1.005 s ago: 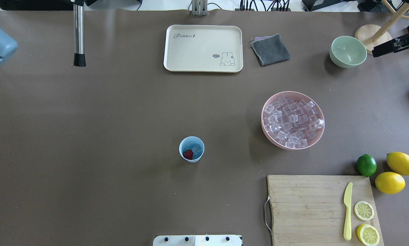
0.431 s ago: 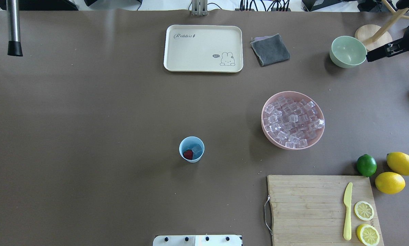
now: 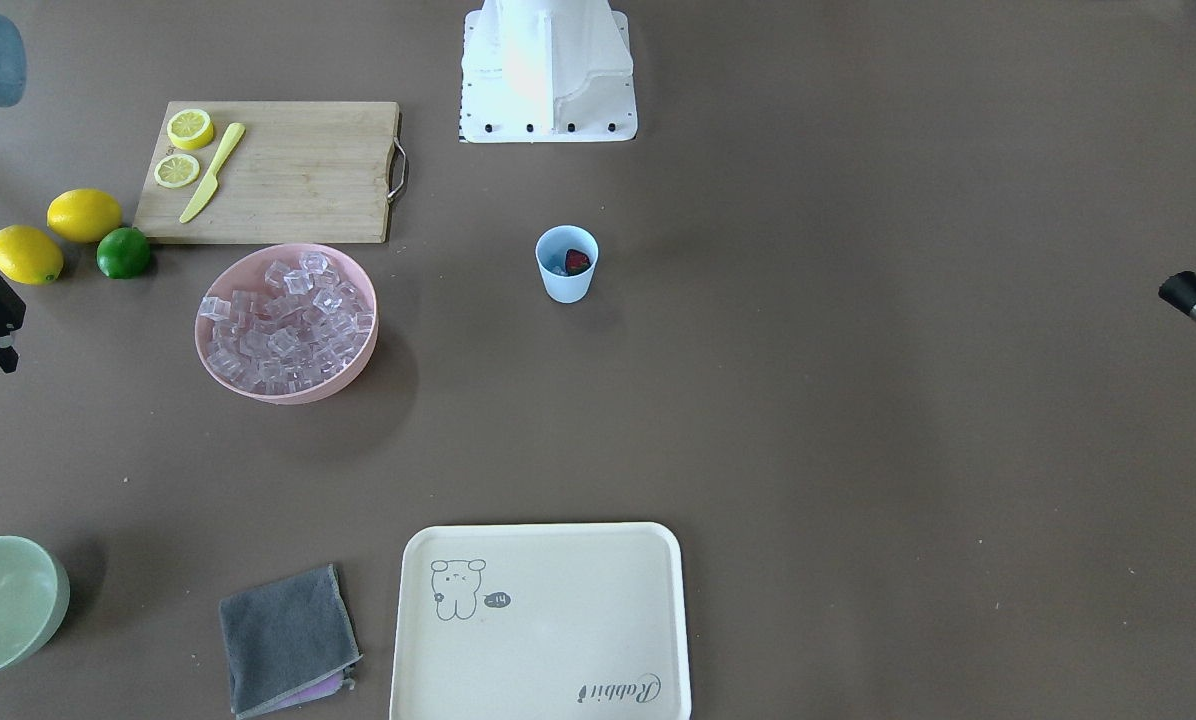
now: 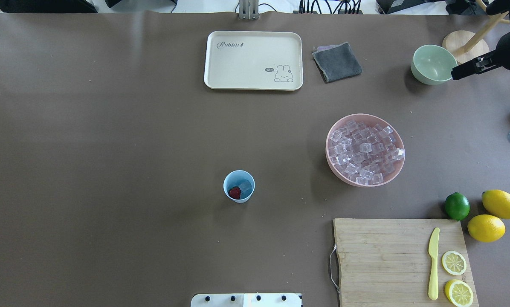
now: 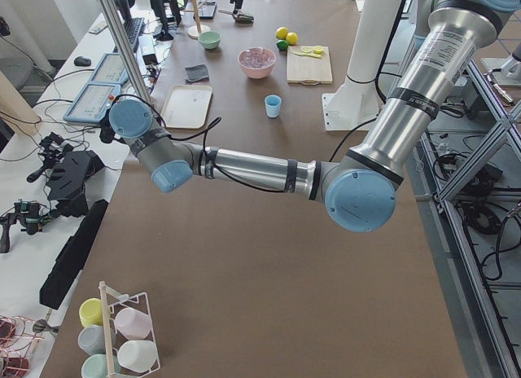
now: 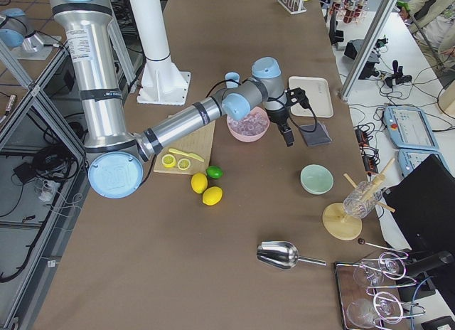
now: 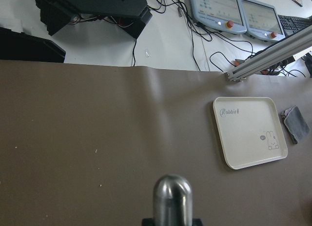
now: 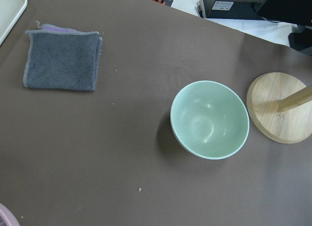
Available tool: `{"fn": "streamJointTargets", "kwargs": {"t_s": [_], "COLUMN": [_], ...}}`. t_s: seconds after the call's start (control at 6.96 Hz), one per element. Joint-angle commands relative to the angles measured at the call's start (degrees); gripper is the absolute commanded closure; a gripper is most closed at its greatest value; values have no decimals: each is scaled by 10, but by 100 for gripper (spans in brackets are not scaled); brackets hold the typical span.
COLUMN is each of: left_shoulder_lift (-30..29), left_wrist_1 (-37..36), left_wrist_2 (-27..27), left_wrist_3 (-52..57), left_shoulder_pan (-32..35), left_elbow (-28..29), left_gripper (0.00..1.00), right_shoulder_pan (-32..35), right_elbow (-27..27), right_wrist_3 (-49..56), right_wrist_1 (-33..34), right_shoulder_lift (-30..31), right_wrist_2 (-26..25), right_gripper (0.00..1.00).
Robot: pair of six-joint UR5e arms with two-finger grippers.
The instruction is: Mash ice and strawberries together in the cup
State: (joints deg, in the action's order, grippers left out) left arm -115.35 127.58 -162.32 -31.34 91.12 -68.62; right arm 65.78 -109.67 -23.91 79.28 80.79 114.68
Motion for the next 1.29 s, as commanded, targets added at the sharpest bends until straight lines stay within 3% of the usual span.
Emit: {"fn": "streamJointTargets", "kwargs": {"t_s": [0.0,0.14,0.43,0.57,1.15], "left_shoulder_lift": [31,36,39,39,57], "left_wrist_1": [-115,-150,-192,-226,-232], "left_wrist_2": [-5,-3,86,91,182], "left_wrist_3": [163,225,332,355,365], "left_shoulder_pan": [20,21,15,15,2], "left_elbow": [7,13,39,54,72], "left_gripper": [100,100,100,100,100], "right_shoulder_pan": [-4,-8,-22,-23,-28], "right_elbow": [2,2,2,2,2], "right_wrist_3": [0,0,0,0,0], "right_wrist_1": [0,0,0,0,0], "right_shoulder_lift": [-1,-1,-2,-2,0], "right_wrist_2": [-2,-13,-22,-23,-30], "right_gripper": [0,0,0,0,0]}}
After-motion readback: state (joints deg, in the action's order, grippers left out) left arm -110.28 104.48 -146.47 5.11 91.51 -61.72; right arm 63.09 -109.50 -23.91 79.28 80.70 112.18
